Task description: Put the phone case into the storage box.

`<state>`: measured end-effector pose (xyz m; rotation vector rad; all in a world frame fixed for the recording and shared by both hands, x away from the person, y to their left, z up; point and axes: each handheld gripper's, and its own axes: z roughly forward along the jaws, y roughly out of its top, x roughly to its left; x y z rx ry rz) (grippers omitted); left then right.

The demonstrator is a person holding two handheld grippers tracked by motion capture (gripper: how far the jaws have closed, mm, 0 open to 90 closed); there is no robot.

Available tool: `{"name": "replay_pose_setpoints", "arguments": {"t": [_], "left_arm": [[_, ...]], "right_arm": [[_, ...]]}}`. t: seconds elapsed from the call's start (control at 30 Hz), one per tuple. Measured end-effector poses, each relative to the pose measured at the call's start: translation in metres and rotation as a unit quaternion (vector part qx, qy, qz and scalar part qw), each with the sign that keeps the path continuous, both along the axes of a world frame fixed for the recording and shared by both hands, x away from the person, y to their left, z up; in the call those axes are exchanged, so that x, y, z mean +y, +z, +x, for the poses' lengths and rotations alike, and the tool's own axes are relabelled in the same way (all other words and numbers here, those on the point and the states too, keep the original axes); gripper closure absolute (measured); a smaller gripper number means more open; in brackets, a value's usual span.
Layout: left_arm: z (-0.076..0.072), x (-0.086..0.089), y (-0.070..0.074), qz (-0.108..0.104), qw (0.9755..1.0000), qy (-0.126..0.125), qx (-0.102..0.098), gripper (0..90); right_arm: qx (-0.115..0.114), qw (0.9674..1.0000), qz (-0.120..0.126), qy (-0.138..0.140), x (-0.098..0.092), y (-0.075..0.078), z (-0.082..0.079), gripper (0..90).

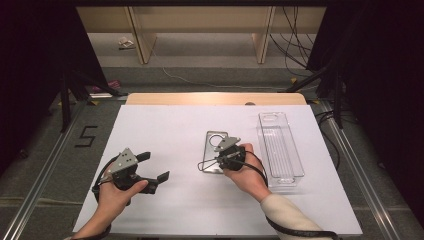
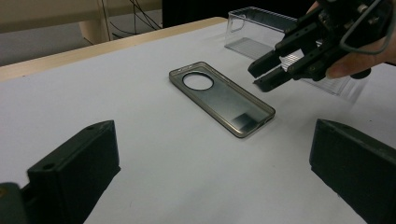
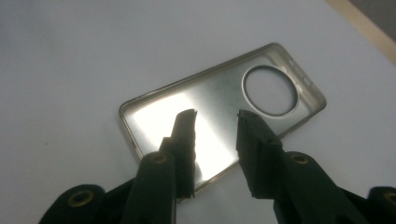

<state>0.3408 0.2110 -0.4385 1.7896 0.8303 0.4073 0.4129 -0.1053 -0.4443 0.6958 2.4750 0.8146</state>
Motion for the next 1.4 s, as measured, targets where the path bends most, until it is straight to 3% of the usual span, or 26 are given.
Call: {"name": "replay_pose_setpoints", "arguments": {"t": [0.27,0.47,0.63,0.77,1.0,1.23,1.4], "left_arm": [[0.000,0.000,0.000,-0.001,1.0000,0.000,0.000,1.3],[0.000,0.000,0.001,-0.002,1.0000,0.000,0.000,1.3],[0.000,0.001,0.001,-0.003,1.0000,0.001,0.000,1.3],[0.000,0.000,0.001,-0.003,1.0000,-0.001,0.000,1.6],[0.000,0.001,0.002,-0.005,1.0000,0.001,0.000,1.6],[0.000,0.001,0.002,-0.005,1.0000,0.001,-0.001,1.6],[0.000,0.001,0.002,-0.005,1.0000,0.002,-0.001,1.6]], "right_arm": [[-0.002,0.9979,-0.037,0.053,0.001,0.003,0.002,50.4],[0.014,0.9930,-0.077,0.089,0.009,0.002,0.000,43.1],[0.026,0.9838,-0.131,0.120,0.017,-0.001,-0.003,38.3],[0.028,0.9777,-0.167,0.125,0.023,-0.001,-0.001,35.3],[0.036,0.9628,-0.219,0.154,0.039,0.001,0.005,32.7],[0.041,0.9603,-0.226,0.159,0.042,-0.002,0.005,30.6],[0.045,0.9607,-0.226,0.154,0.043,-0.001,0.005,26.6]]}}
